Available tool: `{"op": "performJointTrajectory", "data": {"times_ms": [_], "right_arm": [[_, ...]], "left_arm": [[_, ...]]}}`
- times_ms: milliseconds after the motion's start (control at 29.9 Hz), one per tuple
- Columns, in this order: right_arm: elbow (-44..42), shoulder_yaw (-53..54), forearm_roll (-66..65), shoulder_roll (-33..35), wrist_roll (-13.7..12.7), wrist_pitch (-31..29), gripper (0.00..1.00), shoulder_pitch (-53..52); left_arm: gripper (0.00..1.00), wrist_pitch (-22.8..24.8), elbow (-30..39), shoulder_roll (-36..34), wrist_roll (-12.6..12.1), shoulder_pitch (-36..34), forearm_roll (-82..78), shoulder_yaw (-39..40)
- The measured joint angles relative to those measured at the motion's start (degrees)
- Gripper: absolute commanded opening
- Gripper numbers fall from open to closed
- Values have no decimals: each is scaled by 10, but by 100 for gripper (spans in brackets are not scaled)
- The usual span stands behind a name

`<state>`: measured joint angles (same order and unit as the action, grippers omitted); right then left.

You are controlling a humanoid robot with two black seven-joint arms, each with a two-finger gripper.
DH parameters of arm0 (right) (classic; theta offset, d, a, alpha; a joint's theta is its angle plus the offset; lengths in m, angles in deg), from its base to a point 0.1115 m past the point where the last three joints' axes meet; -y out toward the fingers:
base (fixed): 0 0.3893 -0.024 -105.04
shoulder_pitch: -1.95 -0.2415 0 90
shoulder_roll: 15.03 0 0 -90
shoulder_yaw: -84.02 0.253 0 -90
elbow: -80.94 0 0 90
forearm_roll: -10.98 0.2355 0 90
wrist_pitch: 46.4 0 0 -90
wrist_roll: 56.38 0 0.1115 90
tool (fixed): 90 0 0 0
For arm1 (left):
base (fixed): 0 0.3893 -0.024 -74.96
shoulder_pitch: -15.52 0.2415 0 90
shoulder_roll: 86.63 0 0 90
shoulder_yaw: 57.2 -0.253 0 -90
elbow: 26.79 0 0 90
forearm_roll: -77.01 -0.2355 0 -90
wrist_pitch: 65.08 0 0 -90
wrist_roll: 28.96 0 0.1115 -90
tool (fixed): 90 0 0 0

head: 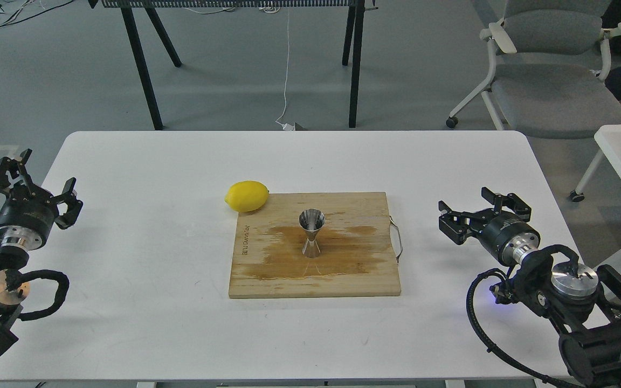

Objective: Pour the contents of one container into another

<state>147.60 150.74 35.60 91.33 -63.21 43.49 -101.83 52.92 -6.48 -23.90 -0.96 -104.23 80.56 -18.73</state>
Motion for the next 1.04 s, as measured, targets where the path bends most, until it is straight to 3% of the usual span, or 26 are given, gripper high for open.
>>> {"op": "performJointTrajectory", "data": {"times_ms": [167, 301, 368, 602, 1037], "right_arm": [[23, 1, -87, 22, -2, -113, 99, -32], [-18, -17, -100, 75, 1, -236, 99, -75], [-51, -17, -100, 81, 3, -266, 99, -86], [-120, -5, -41, 55, 5, -279, 99, -91], [-132, 12, -29, 33, 8, -279, 99, -87]], "left_arm": [[97, 0, 1, -27, 0, -8, 0, -1], [97, 0, 8, -51, 0, -19, 0, 0], [97, 0, 13, -54, 0, -27, 1, 1], [97, 0, 45, -56, 0, -34, 2, 2], [99, 0, 61, -56, 0, -41, 5, 8]]}}
